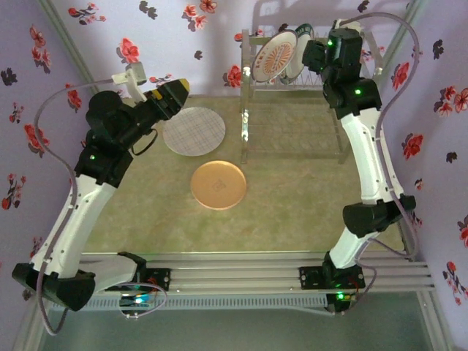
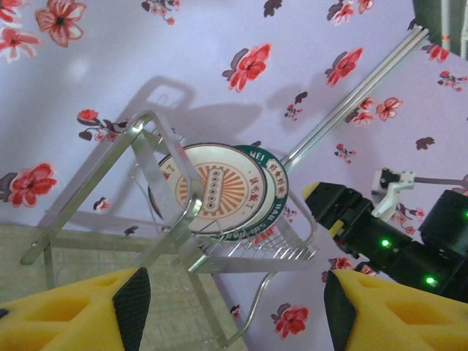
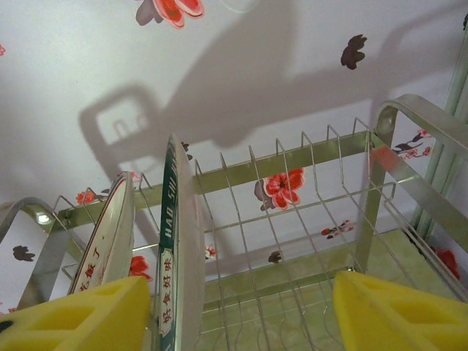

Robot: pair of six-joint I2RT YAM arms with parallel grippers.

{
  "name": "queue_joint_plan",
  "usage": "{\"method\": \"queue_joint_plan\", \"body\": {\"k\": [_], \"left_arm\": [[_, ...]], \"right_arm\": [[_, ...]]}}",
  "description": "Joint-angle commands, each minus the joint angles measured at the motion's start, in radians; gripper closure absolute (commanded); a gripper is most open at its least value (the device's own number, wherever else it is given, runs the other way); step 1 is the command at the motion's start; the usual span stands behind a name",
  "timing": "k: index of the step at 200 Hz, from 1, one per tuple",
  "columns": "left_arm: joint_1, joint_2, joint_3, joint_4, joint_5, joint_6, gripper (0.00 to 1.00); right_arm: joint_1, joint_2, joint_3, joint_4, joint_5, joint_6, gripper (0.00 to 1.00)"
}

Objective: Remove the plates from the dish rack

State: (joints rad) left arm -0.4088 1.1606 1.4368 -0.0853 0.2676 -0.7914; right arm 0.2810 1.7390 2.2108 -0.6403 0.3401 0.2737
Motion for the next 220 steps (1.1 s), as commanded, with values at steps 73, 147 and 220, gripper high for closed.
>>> {"method": "queue_joint_plan", "body": {"k": [73, 147, 220], "left_arm": [[-0.005, -0.029, 0.052, 0.146, -0.03, -0.036, 0.33], [-0.005, -0.056, 0.007, 0.256, -0.076, -0.061, 0.32], [-0.004, -0.065, -0.008, 0.248, -0.074, -0.063, 0.32]], "right_arm": [[-0.006, 0.103, 0.086, 0.037, 0.011, -0.016, 0.45], [0.009, 0.15, 0.124, 0.021, 0.026, -0.04, 0.58], [0.047, 0.178, 0.172, 0.006, 0.098, -0.115, 0.76]]}}
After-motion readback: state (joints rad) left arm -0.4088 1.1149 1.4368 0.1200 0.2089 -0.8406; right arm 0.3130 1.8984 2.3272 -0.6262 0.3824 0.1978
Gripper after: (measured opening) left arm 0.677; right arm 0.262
